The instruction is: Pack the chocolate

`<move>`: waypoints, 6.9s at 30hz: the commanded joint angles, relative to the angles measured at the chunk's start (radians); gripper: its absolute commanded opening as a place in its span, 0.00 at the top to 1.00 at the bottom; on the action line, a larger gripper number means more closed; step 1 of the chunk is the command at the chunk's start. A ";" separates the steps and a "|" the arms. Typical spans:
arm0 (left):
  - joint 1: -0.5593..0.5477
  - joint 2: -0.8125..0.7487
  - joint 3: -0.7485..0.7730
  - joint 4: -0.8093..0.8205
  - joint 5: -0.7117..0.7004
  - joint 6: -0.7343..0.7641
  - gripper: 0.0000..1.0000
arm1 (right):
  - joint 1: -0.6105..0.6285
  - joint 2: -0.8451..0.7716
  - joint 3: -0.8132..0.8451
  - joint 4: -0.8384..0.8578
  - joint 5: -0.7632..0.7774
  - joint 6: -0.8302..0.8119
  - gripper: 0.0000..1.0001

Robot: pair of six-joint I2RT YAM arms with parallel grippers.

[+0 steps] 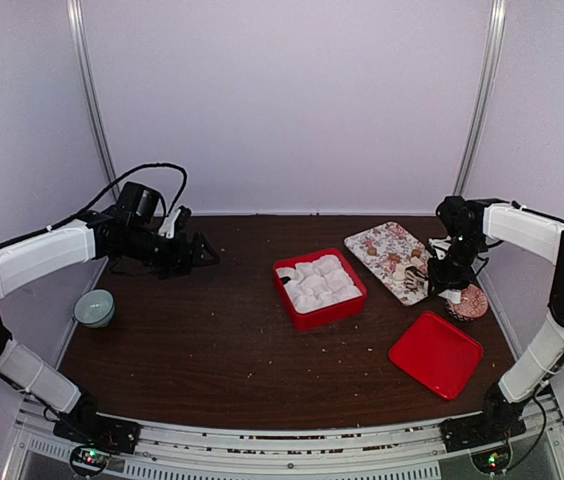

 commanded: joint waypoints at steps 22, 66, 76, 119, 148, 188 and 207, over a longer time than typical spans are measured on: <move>0.007 0.009 0.031 0.032 0.012 0.018 0.03 | 0.022 -0.212 0.067 -0.066 -0.146 0.059 0.72; 0.006 0.006 0.029 0.006 -0.008 0.020 0.03 | 0.494 0.259 0.401 0.091 -0.306 0.182 0.67; 0.007 0.023 0.037 0.007 -0.005 0.023 0.03 | 0.499 0.276 0.407 0.059 -0.285 0.154 0.65; 0.007 0.026 0.047 0.029 0.006 0.010 0.03 | -0.092 -0.112 0.004 -0.016 -0.067 0.050 0.61; 0.007 0.057 0.056 0.026 0.007 0.001 0.03 | -0.083 0.108 0.142 0.009 -0.085 0.016 0.59; 0.006 -0.047 -0.034 0.040 0.012 0.022 0.03 | 0.119 -0.151 0.214 -0.145 -0.157 0.017 0.74; 0.007 -0.070 -0.064 0.029 0.012 0.027 0.04 | 0.479 -0.031 0.226 -0.077 -0.278 0.064 0.73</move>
